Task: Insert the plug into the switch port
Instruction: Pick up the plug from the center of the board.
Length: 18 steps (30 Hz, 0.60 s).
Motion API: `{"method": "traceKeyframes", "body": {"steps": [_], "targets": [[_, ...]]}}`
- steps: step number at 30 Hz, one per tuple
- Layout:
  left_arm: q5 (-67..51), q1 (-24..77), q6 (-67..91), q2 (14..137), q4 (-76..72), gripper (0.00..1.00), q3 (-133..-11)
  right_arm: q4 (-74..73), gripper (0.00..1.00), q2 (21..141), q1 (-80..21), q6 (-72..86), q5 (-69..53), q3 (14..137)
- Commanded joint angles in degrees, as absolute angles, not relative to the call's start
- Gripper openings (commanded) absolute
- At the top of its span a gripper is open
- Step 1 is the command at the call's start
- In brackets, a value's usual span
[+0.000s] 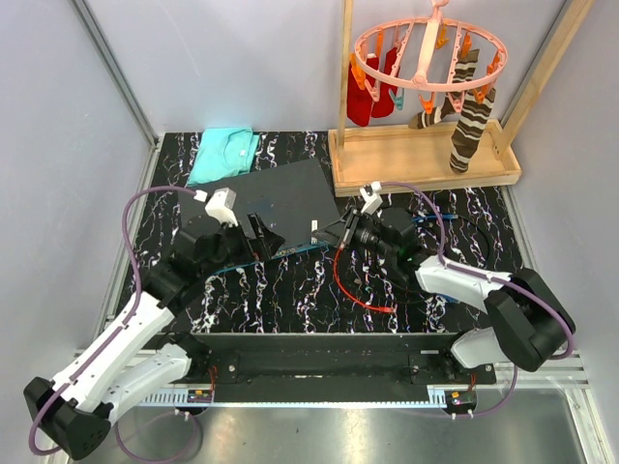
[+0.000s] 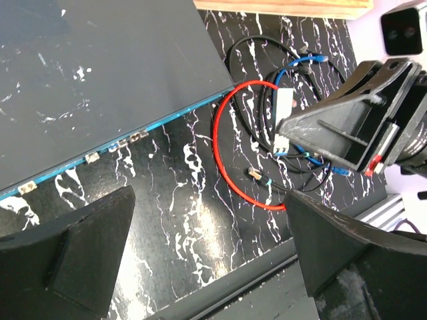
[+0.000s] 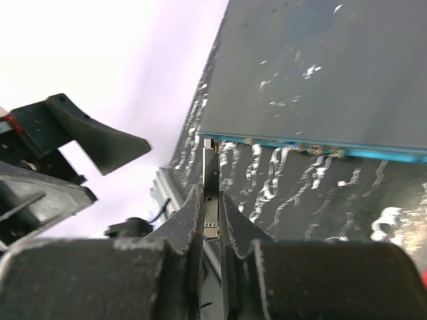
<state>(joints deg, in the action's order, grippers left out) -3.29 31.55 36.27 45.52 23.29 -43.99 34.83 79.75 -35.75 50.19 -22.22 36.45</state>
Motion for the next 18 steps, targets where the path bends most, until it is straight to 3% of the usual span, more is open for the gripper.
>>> {"method": "traceKeyframes", "body": {"steps": [1,9,18], "targets": [[2.0,34.6,36.7,45.1,17.1,0.99,-43.2,40.7,0.06,80.0,-38.0,55.6,-16.8,36.7],[9.6,43.8,34.2,49.0,12.7,0.91,-44.6,34.0,0.06,76.7,-41.4,58.2,-10.1,38.2],[15.9,50.5,30.6,56.0,10.6,0.74,-47.5,32.1,0.05,74.7,-42.5,60.8,-9.2,38.5]]}}
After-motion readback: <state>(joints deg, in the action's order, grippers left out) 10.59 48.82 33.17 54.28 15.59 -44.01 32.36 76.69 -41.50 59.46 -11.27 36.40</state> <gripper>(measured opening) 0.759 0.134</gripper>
